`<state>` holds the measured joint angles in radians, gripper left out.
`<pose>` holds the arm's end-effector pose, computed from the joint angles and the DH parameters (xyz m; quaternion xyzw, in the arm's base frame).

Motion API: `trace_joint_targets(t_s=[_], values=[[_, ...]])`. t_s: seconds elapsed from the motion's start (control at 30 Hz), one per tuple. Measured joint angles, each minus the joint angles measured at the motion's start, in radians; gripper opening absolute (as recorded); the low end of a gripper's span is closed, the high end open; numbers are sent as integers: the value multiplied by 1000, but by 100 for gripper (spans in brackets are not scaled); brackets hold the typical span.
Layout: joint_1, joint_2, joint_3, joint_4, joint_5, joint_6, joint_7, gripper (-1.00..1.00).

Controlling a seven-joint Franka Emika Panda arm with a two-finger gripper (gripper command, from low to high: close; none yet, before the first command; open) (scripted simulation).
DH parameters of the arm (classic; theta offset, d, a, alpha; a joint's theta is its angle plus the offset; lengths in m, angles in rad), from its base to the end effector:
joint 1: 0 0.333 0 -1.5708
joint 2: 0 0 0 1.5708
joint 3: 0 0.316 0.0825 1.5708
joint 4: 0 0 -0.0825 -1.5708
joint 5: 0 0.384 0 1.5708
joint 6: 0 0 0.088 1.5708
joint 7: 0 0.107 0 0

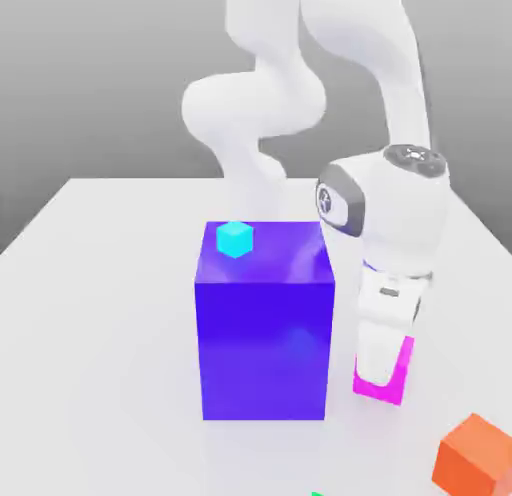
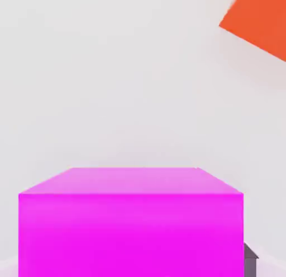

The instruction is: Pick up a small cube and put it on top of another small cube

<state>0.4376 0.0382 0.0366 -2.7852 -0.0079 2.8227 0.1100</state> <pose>0.3386 0.1745 0.1997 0.9828 0.1848 -0.0002 0.0006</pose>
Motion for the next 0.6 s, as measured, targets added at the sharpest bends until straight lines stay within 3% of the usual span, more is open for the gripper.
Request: trace_joint_targets(t_s=[0.1,0.47,0.6], values=[[-37,-4,-22,64,-4,-68,43,-100],[-169,187,-138,457,46,-271,232,-100],[-196,308,-141,512,81,-208,236,-100]])
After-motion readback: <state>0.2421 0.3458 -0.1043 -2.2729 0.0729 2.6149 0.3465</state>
